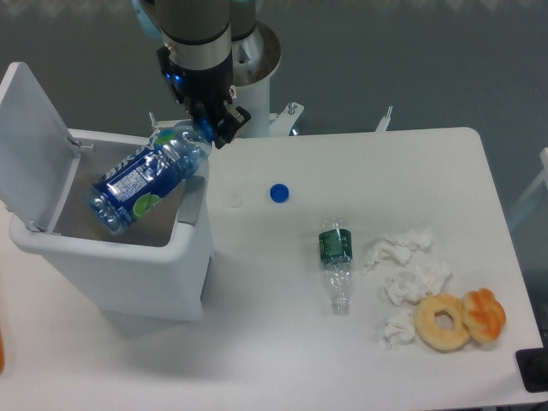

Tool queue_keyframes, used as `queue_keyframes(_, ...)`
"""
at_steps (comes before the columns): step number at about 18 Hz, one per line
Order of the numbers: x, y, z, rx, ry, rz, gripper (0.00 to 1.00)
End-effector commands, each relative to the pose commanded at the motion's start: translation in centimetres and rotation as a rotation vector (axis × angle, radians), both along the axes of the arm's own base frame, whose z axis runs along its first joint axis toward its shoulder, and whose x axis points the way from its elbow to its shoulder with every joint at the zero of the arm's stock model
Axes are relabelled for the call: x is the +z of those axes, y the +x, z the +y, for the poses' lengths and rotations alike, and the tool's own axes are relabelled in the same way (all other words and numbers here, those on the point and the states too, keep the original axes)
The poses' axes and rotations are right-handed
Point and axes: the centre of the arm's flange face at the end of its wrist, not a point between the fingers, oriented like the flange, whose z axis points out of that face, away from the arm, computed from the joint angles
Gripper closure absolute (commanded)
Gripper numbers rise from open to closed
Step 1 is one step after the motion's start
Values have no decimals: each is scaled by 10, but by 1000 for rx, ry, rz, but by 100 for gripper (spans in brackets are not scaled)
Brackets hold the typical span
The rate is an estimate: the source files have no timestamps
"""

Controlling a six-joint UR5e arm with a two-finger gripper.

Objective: Place the plastic bottle in the trash can
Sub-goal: 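Open the gripper to release the bottle and raise it away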

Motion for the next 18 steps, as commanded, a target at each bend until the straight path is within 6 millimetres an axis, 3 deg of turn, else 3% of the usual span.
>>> queue_keyframes(2,4,1,0,0,8,5,38)
queue_keyframes(4,7,1,-1,2,16,12,1)
queue_keyframes(11,14,-6,4,35,77,-1,0)
queue_keyframes(13,8,-30,0,98,67,-2,0)
queue_keyframes(16,2,-83,-18,149,99,26,0)
queue_keyframes(18,-15,-132,-23,180,122,53,0)
